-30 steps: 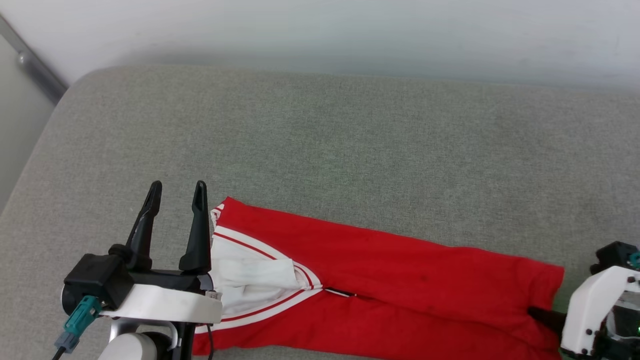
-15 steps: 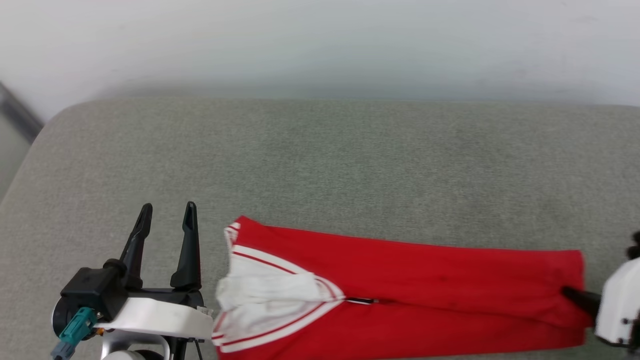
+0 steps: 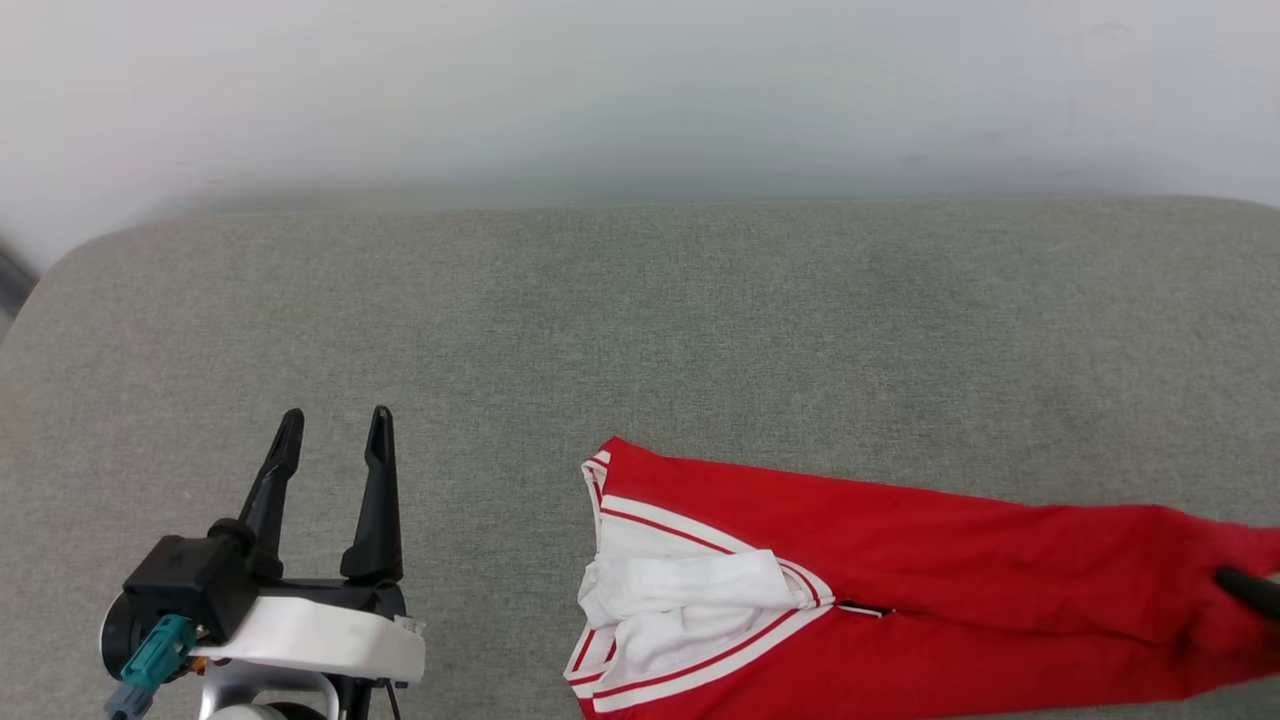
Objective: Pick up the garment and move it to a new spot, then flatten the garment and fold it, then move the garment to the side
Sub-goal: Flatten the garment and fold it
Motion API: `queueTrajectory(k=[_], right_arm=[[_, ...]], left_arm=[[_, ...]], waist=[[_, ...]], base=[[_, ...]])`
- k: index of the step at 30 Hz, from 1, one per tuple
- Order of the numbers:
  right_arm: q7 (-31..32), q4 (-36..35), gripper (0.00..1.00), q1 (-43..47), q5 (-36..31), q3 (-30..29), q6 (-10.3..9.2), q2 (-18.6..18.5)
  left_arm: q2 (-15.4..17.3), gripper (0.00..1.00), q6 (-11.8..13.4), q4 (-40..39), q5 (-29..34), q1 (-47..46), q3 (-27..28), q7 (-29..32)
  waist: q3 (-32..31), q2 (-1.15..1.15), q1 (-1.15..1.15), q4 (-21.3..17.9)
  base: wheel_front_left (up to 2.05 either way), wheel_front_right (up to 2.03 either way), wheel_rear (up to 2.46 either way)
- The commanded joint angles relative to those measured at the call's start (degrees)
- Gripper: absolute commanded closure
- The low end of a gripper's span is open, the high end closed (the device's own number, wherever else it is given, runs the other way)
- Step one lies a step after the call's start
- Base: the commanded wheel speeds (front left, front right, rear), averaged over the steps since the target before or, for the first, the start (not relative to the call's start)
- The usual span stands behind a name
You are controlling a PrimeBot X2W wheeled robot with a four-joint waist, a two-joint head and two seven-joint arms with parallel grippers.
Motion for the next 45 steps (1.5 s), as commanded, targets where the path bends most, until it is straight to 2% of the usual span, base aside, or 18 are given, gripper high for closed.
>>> queueTrajectory(k=[1, 4, 8, 12, 16, 24, 25, 26, 28, 31, 32, 33, 34, 35, 40, 45], right_arm=[[1.29, -0.74, 1.0, -1.66, 1.77, -1.05, -0.02, 2.48], [4.93, -1.26, 1.0, -2.49, 5.43, -2.12, -0.02, 6.29], [9.45, 0.78, 1.0, -4.16, 15.13, -2.02, -0.02, 8.13], [8.09, 6.75, 1.0, -4.79, 27.28, 5.25, -0.02, 8.24], [3.96, 9.24, 1.0, -4.52, 35.84, 14.72, -0.02, 8.2], [-7.17, 11.5, 1.0, -5.94, 45.63, 36.12, -0.01, 8.22], [-7.17, 11.5, 1.0, -5.94, 45.63, 36.12, -0.01, 8.22], [-10.98, 12.26, 1.0, -6.65, 47.52, 40.78, -0.02, 8.21], [-12.97, 12.45, 1.0, -7.21, 47.61, 42.9, -0.01, 8.21], [-18.55, 14.89, 1.0, -8.36, 45.84, 47.51, -0.02, 8.14], [-19.65, 15.8, 0.85, -8.72, 45.17, 48.81, -0.01, 8.19], [-21.01, 16.62, 0.59, -9.34, 44.36, 49.54, -0.02, 8.18], [-22.07, 17.53, 0.17, -9.86, 43.6, 50.22, -0.01, 8.15], [-22.89, 18.25, 0.0, -10.19, 42.67, 50.84, -0.01, 8.15], [-26.33, 18.15, 0.0, -12.27, 37.44, 52.6, -0.01, 6.92], [-31.85, 12.12, 0.0, -12.07, 26.53, 55.72, -0.02, 0.62]], left_arm=[[0.28, 0.0, 0.11, -0.05, 0.2, 0.55, -0.06, 0.13], [0.32, 0.0, 0.2, -0.02, 0.22, 0.26, -0.26, 0.43], [0.38, 0.0, 0.1, -0.15, 0.29, -0.55, -0.63, 0.75], [0.31, 0.0, -0.17, -0.09, 0.47, -1.48, -1.2, 1.2], [0.24, 0.0, -0.06, -0.15, 0.57, -2.12, -1.44, 1.42], [-0.25, 0.0, -0.26, 0.33, 0.44, -3.52, -2.25, 1.47], [-0.25, 0.0, -0.26, 0.33, 0.44, -3.52, -2.25, 1.47], [-0.48, 0.0, -0.4, 0.65, 0.35, -3.87, -2.54, 1.32], [-0.58, 0.0, -0.45, 0.77, 0.34, -3.99, -2.64, 1.25], [-0.93, 0.0, -0.54, 1.04, 0.34, -4.25, -2.97, 1.0], [-0.98, 0.0, -0.57, 1.13, 0.29, -4.35, -2.99, 0.86], [-1.04, 0.0, -0.6, 1.25, 0.26, -4.42, -3.03, 0.74], [-1.08, 0.0, -0.6, 1.37, 0.21, -4.47, -3.0, 0.72], [-1.12, 0.0, -0.54, 1.44, 0.16, -4.49, -2.96, 0.6], [-1.15, 0.0, -0.42, 1.88, -0.11, -4.35, -2.77, 0.16], [-0.92, 0.0, -0.39, 2.24, -0.29, -4.19, -2.62, -0.1]], waist=[[-0.05, 0.0, 0.0, 0.09], [-0.15, 0.0, 0.0, 0.38], [0.04, 0.0, 0.0, 1.08], [0.2, 0.0, 0.0, 2.1], [0.63, 0.0, 0.0, 3.29], [1.61, 0.0, 0.0, 5.6], [1.61, 0.0, 0.0, 5.6], [1.82, 0.0, 0.0, 6.1], [1.96, 0.0, 0.0, 6.3], [2.39, 0.0, 0.0, 6.77], [2.53, 0.0, 0.0, 6.84], [2.64, 0.0, 0.0, 6.88], [2.73, 0.0, 0.0, 6.87], [2.87, 0.0, 0.0, 6.8], [3.1, 0.0, 0.0, 6.04], [2.66, 0.0, 0.0, 4.95]], base=[[0.0, 0.0, 0.0], [0.0, 0.0, 0.0], [0.0, 0.0, 0.0], [0.0, 0.0, 0.0], [0.0, 0.0, 0.0], [0.0, 0.0, 0.0], [0.0, 0.0, 0.0], [0.0, 0.0, 0.0], [0.0, 0.0, 0.0], [0.0, 0.0, 0.0], [0.0, 0.0, 0.0], [0.0, 0.0, 0.0], [0.0, 0.0, 0.0], [0.0, 0.0, 0.0], [0.0, 0.0, 0.0], [0.0, 0.0, 0.0]])
